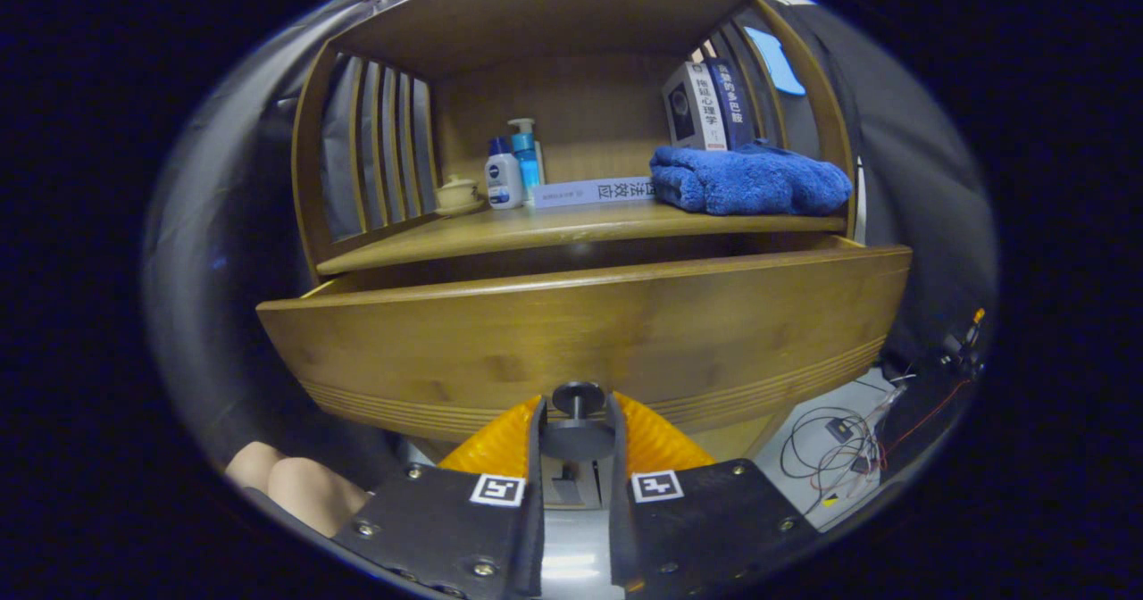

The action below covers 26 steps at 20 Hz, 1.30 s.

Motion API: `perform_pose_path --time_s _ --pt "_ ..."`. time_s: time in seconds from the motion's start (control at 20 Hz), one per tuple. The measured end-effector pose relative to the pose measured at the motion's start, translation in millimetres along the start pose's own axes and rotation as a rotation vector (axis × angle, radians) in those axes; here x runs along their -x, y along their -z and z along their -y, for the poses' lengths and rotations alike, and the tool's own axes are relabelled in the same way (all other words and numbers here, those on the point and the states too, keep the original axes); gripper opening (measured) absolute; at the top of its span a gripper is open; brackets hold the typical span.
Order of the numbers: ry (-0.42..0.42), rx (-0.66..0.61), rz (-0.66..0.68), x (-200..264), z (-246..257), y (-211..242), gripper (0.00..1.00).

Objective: Pull open the drawer, take out the items inside it, and place them on the countertop above the cabinet.

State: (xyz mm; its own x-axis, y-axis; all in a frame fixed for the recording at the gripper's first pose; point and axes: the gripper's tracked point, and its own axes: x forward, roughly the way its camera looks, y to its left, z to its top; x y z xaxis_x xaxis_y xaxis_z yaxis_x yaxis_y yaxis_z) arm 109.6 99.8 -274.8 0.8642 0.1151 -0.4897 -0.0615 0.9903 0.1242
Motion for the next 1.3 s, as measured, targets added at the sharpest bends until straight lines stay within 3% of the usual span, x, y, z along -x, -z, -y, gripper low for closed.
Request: perform_pose_path --time_s 0.75,1.3 --pt "0.012 -0.012 -0.017 52.8 1.8 21.7 0.29" --pt "0.008 -0.014 -0.031 66.0 -3.5 33.4 0.29"
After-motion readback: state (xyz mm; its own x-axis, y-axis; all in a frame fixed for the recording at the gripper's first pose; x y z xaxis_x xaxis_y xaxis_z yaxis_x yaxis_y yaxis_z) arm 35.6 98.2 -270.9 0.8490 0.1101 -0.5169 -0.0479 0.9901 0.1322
